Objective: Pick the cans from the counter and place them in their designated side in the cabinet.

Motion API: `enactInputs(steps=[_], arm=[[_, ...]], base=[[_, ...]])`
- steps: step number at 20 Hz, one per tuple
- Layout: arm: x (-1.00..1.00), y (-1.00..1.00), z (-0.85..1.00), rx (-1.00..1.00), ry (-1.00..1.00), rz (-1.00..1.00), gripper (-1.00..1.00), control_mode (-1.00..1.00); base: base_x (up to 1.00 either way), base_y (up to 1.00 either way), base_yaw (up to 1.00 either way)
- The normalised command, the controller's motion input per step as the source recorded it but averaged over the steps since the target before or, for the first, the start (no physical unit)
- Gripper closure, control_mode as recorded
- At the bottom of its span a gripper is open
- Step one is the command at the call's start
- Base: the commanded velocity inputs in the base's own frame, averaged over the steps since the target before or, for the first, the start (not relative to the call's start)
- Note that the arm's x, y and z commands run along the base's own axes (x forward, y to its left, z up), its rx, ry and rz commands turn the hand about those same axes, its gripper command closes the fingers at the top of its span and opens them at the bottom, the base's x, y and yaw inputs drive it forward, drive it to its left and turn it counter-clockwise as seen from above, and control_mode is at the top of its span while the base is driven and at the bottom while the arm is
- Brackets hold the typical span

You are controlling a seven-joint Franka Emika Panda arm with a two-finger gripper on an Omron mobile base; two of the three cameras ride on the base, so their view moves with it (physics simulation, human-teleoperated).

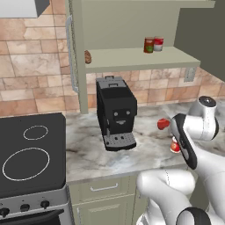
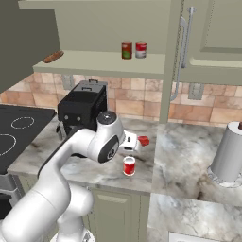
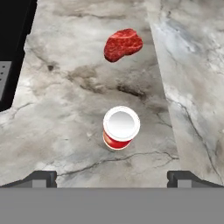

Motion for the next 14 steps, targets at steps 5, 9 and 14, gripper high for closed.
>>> enactInputs(steps=[5,9,14], arm=[[0.07,-0.07,-0.19,0.0,0.02,0.0,-1.0,-1.0],[0.04,-0.11,-0.2,0.0,0.02,0.0,-1.0,-1.0],[0.07,-0.07,-0.21,0.0,0.01,0.0,-1.0,-1.0]], base=[[0.0,0.0,0.0],[0.0,0.0,0.0],[0.0,0.0,0.0]])
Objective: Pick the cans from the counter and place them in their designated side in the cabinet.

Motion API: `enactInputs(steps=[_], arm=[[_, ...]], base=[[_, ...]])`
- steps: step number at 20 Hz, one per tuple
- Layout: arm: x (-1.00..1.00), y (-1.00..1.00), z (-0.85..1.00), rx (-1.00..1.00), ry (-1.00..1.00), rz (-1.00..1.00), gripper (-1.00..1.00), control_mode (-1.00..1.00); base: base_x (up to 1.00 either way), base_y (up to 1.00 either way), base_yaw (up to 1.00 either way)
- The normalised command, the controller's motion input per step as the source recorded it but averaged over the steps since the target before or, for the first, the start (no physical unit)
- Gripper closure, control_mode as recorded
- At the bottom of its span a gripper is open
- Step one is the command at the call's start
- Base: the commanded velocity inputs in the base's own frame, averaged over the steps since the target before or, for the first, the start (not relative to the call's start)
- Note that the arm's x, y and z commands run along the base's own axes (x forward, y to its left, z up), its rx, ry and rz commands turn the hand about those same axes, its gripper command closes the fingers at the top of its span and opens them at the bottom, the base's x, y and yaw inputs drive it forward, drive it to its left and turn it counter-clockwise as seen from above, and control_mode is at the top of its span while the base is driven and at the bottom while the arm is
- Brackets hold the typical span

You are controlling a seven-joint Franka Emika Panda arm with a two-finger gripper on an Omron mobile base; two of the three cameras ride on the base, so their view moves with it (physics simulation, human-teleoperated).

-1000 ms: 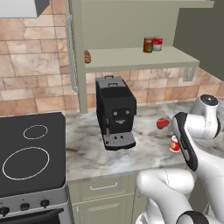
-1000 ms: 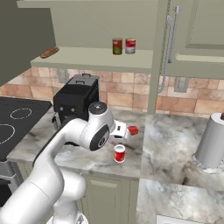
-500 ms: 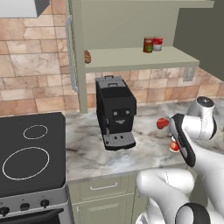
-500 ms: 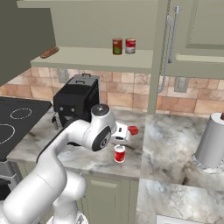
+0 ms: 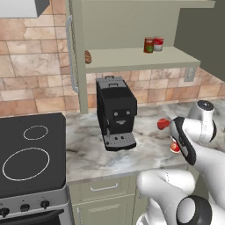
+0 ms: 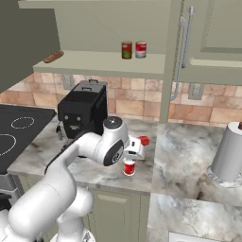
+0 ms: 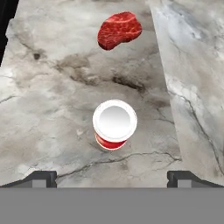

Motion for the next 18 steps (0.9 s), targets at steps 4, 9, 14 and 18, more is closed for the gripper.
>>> enactInputs(steps=[4,9,14,18], arm=[[0.11,0.0,-0.21,0.0,0.01,0.0,-1.0,-1.0],[0.11,-0.01,-0.17,0.0,0.01,0.0,-1.0,-1.0],[0.09,-0.07,-0.17,0.0,0.0,0.0,-1.0,-1.0],[0.14,-0.02,-0.17,0.0,0.01,0.0,-1.0,-1.0]], base=[[0.0,0.0,0.0],[0.0,0.0,0.0],[0.0,0.0,0.0],[0.0,0.0,0.0]])
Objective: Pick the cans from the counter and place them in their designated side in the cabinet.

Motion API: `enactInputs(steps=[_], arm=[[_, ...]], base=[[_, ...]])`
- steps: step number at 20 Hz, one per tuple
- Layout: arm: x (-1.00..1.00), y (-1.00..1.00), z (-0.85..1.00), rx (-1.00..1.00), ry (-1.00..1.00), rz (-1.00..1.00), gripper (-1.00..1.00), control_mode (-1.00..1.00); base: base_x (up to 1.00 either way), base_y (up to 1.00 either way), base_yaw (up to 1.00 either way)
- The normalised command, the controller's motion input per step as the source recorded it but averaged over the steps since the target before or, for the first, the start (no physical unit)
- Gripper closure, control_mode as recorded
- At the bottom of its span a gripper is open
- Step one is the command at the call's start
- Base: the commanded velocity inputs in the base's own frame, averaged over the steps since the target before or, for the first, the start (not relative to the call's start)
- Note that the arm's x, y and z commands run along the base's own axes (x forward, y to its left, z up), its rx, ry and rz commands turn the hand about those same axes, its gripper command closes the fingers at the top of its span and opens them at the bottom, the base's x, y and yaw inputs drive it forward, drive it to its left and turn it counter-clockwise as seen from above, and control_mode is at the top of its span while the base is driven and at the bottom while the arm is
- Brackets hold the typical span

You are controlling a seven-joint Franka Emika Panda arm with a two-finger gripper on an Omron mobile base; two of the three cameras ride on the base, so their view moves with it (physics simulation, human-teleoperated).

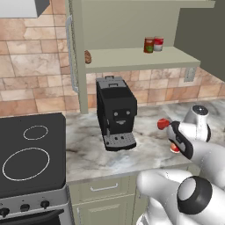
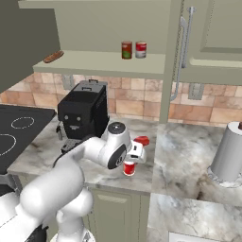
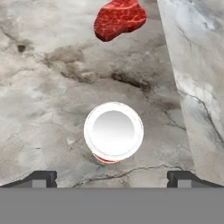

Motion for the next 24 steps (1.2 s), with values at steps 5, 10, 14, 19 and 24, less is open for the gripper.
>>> enactInputs(steps=[5,10,14,19,24], arm=[[0.18,0.0,-0.16,0.0,0.01,0.0,-1.0,-1.0],[0.14,-0.05,-0.18,0.0,0.01,0.0,-1.0,-1.0],[0.12,-0.04,-0.2,0.0,0.01,0.0,-1.0,-1.0],[0.1,-0.01,-0.21,0.0,0.01,0.0,-1.0,-1.0],[0.08,-0.01,-0.19,0.0,0.0,0.0,1.0,-1.0]], base=[[0.0,0.0,0.0],[0.0,0.0,0.0],[0.0,0.0,0.0],[0.0,0.0,0.0],[0.0,0.0,0.0]])
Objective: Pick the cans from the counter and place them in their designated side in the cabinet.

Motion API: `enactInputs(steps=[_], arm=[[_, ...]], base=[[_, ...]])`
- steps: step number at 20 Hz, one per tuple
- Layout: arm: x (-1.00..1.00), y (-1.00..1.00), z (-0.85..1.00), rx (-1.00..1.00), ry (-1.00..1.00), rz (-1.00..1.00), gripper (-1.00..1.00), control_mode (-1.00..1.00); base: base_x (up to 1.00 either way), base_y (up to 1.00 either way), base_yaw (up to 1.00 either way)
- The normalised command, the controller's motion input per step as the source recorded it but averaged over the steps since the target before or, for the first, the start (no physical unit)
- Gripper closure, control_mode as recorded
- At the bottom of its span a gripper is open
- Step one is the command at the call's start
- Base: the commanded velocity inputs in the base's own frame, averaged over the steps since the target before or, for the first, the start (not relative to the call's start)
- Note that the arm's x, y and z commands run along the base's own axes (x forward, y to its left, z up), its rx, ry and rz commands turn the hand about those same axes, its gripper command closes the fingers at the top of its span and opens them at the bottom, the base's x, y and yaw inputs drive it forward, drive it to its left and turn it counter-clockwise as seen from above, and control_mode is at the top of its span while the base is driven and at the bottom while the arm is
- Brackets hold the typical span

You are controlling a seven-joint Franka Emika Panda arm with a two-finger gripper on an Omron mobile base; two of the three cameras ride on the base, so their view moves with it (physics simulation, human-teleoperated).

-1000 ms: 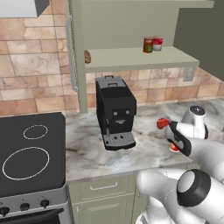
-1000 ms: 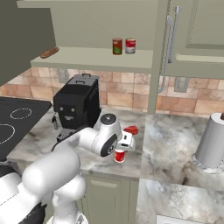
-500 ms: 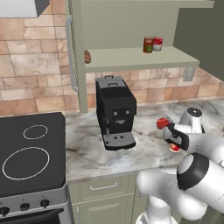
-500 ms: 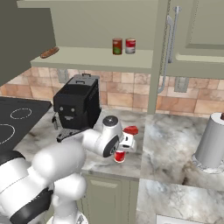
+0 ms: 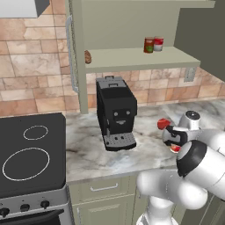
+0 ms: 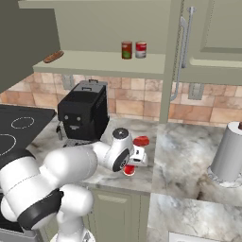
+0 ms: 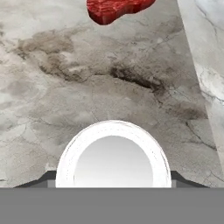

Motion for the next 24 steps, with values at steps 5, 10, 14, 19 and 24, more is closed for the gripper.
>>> enactInputs(steps=[5,10,14,19,24], arm=[[0.0,-0.17,-0.02,0.0,0.0,0.0,1.0,-1.0],[0.0,-0.03,0.07,0.0,0.0,0.0,1.0,-1.0],[-0.02,0.0,0.37,0.0,-0.04,0.0,1.0,-1.0],[-0.1,0.02,0.48,0.0,-0.09,0.0,1.0,-1.0],[-0.16,0.1,0.46,0.0,-0.12,0.0,1.0,-1.0]], base=[[0.0,0.0,0.0],[0.0,0.0,0.0],[0.0,0.0,0.0],[0.0,0.0,0.0],[0.0,0.0,0.0]])
